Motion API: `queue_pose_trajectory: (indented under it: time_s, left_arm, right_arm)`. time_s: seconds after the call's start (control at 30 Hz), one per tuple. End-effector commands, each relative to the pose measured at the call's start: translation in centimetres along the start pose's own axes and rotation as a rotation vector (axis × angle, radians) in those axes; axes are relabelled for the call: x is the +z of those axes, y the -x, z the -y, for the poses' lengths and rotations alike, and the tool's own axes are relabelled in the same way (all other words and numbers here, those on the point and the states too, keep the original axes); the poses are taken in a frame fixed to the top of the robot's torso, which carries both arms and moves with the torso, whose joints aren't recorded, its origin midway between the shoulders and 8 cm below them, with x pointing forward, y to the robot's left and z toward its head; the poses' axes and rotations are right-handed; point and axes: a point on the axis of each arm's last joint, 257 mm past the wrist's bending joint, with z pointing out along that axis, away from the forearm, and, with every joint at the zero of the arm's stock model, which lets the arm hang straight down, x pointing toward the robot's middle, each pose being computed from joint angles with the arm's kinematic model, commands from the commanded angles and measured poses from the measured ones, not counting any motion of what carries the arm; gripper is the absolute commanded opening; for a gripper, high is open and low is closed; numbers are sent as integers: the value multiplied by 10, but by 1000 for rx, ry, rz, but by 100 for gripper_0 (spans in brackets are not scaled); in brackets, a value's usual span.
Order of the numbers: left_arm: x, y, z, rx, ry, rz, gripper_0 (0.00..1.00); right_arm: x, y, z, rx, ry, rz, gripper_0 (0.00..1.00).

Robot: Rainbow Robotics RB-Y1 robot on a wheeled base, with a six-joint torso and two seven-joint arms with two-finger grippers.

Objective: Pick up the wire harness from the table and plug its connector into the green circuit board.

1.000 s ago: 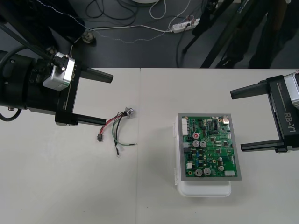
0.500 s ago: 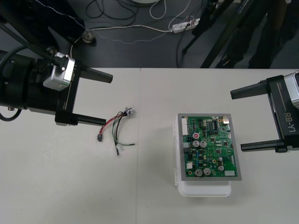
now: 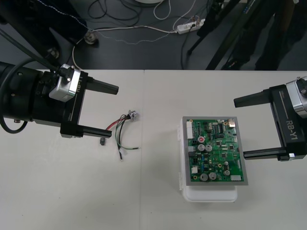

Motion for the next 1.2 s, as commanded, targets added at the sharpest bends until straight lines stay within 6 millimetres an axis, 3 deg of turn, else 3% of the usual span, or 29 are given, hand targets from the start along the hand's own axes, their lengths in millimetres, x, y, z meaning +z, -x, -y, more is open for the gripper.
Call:
queue_pose_trajectory:
  time_s: [0.03,0.27,0.67,0.97,1.2]
  left_arm:
    - [3,9,-5,-12,24,33,89]
    - [-5,0,-16,72,55,-25,89]
    - [-24,-41,-27,367,56,-223,88]
    - [-31,-70,-42,647,36,-367,88]
    - [-34,-91,-53,834,15,-465,88]
  right_arm:
    - [3,-2,-1,-14,-2,10,100]
    - [-7,6,4,-5,-33,51,100]
    - [-27,11,-2,160,2,242,100]
    - [-53,32,-4,153,-65,360,100]
    - [-51,44,-6,137,-89,436,100]
